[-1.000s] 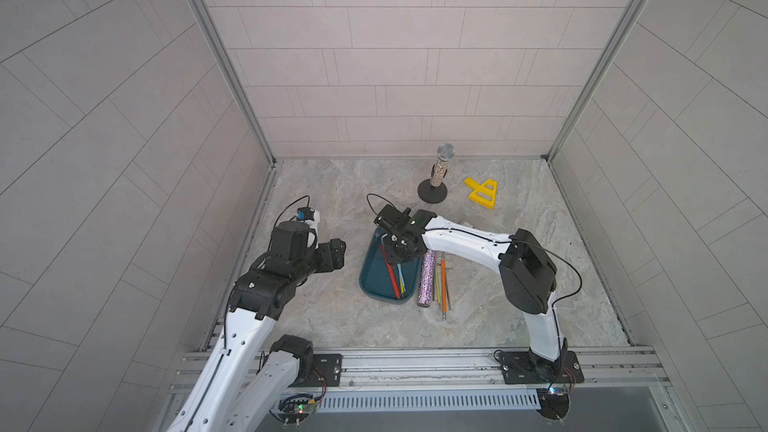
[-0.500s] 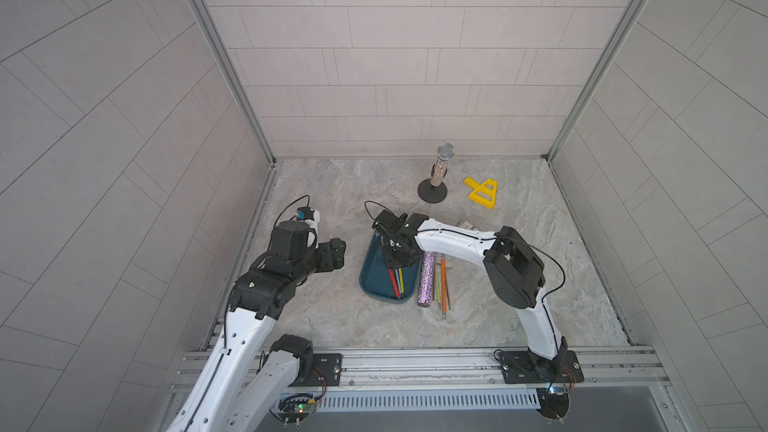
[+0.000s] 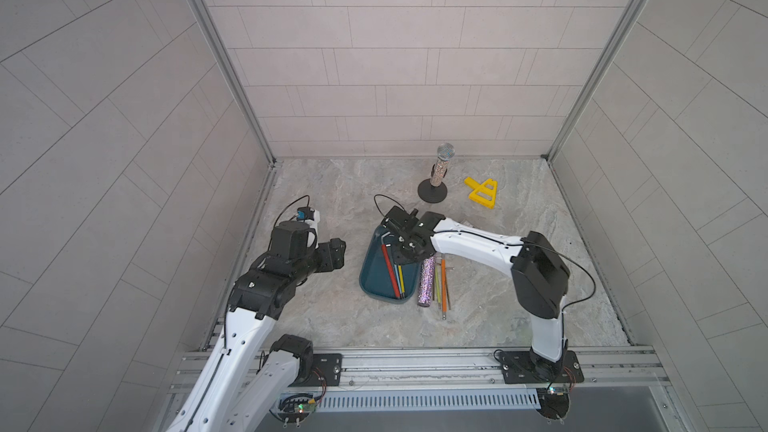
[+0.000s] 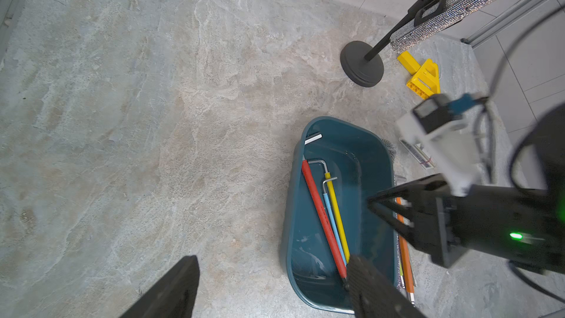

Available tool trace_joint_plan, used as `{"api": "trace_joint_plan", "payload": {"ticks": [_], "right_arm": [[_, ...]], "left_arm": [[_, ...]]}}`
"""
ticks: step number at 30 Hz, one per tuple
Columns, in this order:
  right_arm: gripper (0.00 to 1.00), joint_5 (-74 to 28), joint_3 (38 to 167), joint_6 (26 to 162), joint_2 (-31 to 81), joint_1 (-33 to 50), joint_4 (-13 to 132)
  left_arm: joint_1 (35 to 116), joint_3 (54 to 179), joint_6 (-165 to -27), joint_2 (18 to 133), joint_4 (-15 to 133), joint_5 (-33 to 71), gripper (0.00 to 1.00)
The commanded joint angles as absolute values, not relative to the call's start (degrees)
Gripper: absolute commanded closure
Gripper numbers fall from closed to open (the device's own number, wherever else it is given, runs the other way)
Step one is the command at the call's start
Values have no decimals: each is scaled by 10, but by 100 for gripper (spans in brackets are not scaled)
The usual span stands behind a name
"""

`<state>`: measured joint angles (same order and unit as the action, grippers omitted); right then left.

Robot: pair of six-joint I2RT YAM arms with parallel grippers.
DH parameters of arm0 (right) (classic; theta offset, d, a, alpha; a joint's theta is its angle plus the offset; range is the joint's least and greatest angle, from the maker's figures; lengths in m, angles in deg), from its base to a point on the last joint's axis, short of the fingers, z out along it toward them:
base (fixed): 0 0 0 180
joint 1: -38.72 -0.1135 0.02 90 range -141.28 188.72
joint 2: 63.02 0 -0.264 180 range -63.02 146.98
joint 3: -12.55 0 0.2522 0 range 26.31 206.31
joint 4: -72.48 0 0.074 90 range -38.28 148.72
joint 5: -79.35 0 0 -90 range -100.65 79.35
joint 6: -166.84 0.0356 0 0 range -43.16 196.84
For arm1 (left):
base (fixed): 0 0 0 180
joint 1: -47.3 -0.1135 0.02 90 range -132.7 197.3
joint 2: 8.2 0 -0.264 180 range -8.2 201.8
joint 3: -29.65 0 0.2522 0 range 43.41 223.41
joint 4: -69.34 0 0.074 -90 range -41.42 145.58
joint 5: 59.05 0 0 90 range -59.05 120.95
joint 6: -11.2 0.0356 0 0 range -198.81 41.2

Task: Put the hex key on the desktop into the storage box
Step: Pick up the Allen key from the center of the board.

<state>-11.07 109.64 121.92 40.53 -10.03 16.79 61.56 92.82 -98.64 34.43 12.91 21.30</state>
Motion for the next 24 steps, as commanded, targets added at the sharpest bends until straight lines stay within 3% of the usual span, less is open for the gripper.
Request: {"api": "trace_joint_plan", "payload": {"ticks": [1, 12, 24], "right_arm": [[76, -60, 1022, 1235, 332, -73, 169], [87, -115, 858, 1264, 268, -28, 170], [86, -166, 818, 1271, 276, -38, 174]], "left_arm": [[613, 922, -979, 338, 137, 213, 16], [613, 922, -980, 337, 138, 211, 17], [612, 921, -980, 337, 138, 212, 16]]}}
